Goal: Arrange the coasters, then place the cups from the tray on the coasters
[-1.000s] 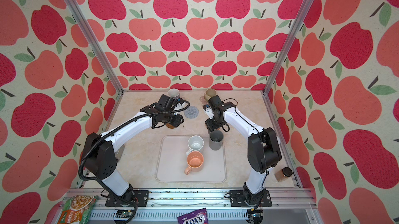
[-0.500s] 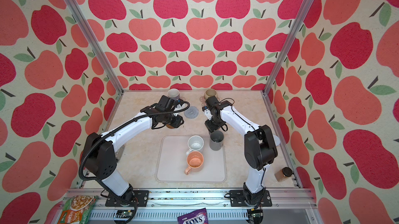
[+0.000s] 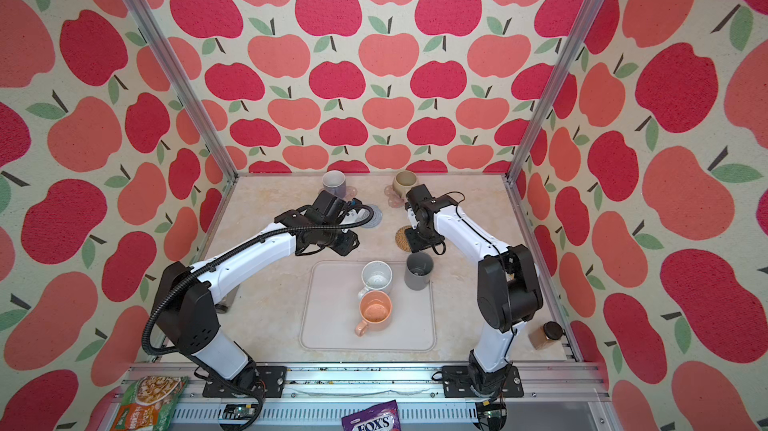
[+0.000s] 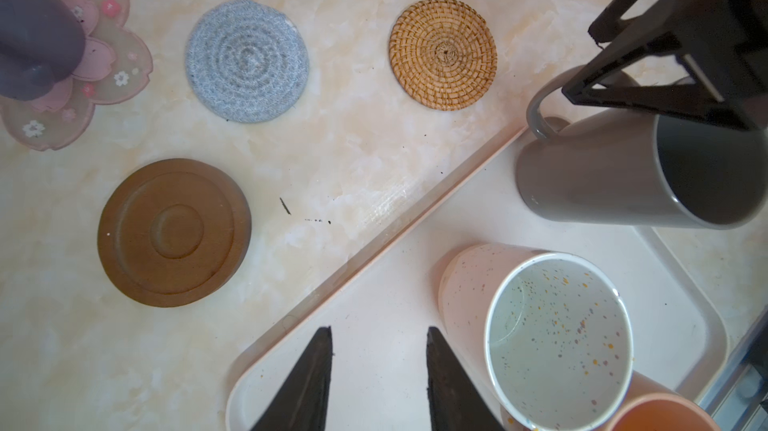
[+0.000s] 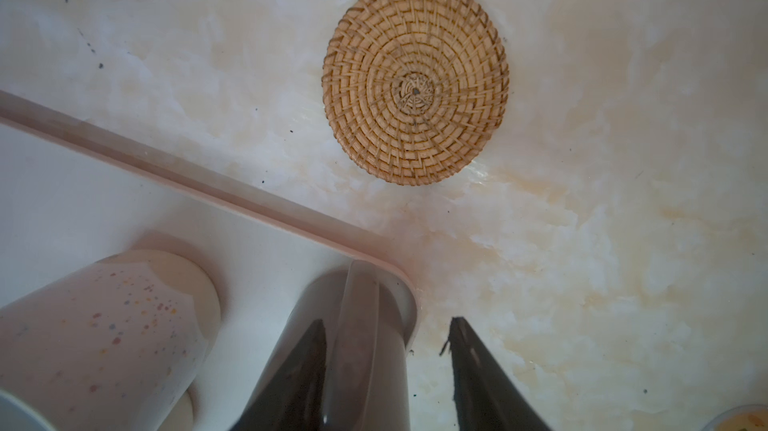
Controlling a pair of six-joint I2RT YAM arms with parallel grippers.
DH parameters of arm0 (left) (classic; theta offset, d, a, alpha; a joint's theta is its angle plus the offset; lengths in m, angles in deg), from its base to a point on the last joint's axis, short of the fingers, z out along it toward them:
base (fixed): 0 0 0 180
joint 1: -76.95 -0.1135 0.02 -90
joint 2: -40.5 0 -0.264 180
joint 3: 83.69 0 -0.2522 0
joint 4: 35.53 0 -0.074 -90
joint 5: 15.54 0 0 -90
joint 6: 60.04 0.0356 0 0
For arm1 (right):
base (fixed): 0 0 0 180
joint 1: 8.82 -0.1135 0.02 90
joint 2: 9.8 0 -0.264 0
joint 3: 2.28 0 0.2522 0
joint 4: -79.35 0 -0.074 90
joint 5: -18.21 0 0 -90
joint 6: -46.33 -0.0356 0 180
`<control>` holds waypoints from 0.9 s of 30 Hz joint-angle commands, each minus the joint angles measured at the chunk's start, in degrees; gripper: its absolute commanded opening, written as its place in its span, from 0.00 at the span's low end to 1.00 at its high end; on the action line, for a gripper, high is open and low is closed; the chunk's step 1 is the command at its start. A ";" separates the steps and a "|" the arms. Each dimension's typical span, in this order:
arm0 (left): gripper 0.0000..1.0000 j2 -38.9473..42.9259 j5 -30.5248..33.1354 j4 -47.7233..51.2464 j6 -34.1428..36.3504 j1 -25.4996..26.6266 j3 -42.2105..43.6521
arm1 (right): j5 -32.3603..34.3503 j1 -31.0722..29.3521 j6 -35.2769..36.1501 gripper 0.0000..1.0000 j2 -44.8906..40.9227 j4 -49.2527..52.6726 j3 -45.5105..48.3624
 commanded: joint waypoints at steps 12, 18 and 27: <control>0.40 9.71 13.30 4.09 -13.57 9.88 4.80 | -2.60 -0.12 -11.61 0.53 -19.80 -3.89 10.56; 0.40 10.50 15.69 3.74 -17.16 13.05 7.14 | 0.12 -2.83 -12.70 0.54 -28.29 -4.76 16.06; 0.40 1.52 17.22 3.17 -17.29 15.68 2.68 | 0.49 -4.07 -13.36 0.55 -34.27 -6.40 22.27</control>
